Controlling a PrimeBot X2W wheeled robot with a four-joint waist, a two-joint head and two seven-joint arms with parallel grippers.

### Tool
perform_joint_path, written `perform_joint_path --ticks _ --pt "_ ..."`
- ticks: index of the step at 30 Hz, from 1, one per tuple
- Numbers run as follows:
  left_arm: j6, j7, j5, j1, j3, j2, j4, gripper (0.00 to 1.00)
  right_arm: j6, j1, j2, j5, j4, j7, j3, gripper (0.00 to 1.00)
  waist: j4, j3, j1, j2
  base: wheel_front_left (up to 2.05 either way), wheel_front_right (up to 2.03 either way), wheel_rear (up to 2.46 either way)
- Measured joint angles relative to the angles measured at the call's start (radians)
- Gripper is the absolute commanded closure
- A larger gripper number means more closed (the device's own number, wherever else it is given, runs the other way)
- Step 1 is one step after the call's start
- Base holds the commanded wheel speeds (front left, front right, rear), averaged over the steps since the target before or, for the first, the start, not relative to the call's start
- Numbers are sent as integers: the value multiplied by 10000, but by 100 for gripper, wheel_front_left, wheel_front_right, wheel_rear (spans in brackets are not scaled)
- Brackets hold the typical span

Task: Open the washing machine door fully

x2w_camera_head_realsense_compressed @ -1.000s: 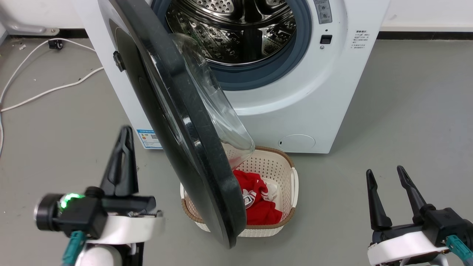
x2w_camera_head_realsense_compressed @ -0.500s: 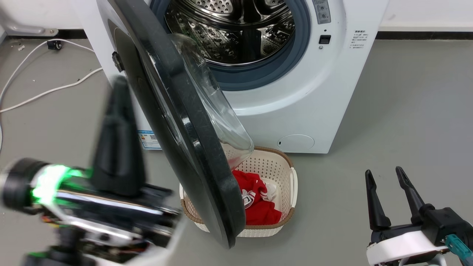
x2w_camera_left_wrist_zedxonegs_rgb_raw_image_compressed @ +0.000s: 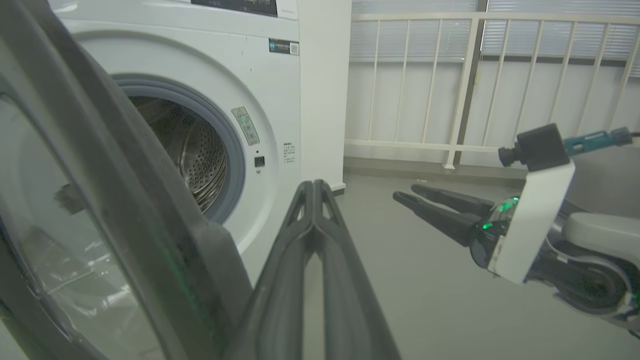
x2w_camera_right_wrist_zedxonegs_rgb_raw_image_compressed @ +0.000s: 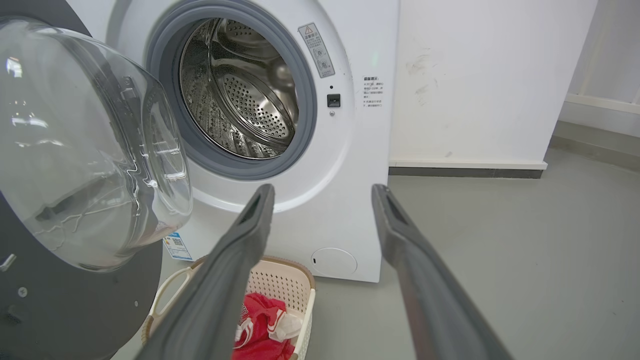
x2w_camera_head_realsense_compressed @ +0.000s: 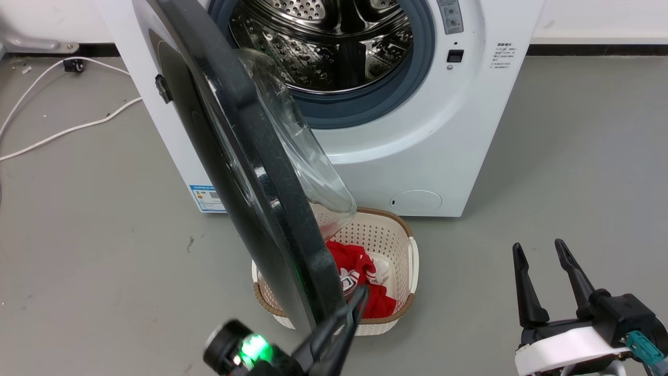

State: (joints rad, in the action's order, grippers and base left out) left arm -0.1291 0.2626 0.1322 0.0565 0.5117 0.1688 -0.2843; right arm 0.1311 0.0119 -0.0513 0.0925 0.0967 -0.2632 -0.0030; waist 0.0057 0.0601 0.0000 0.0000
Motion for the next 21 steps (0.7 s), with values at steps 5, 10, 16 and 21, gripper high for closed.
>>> perform_joint_path --ticks 5,10,16,21 --pt "-2 -140 318 346 679 307 1248 100 0 9 0 38 56 0 4 0 84 11 0 0 0 0 0" --pt "-4 -82 389 -197 945 136 2188 100 0 4 0 38 127 0 63 0 125 -16 0 0 0 0 0" --pt "0 -27 284 -1287 779 -372 3097 100 0 -6 0 67 221 0 107 0 135 -14 0 0 0 0 0" --pt "182 -8 274 -1899 499 -711 3553 100 0 -14 0 140 290 0 142 0 34 23 0 0 0 0 0"
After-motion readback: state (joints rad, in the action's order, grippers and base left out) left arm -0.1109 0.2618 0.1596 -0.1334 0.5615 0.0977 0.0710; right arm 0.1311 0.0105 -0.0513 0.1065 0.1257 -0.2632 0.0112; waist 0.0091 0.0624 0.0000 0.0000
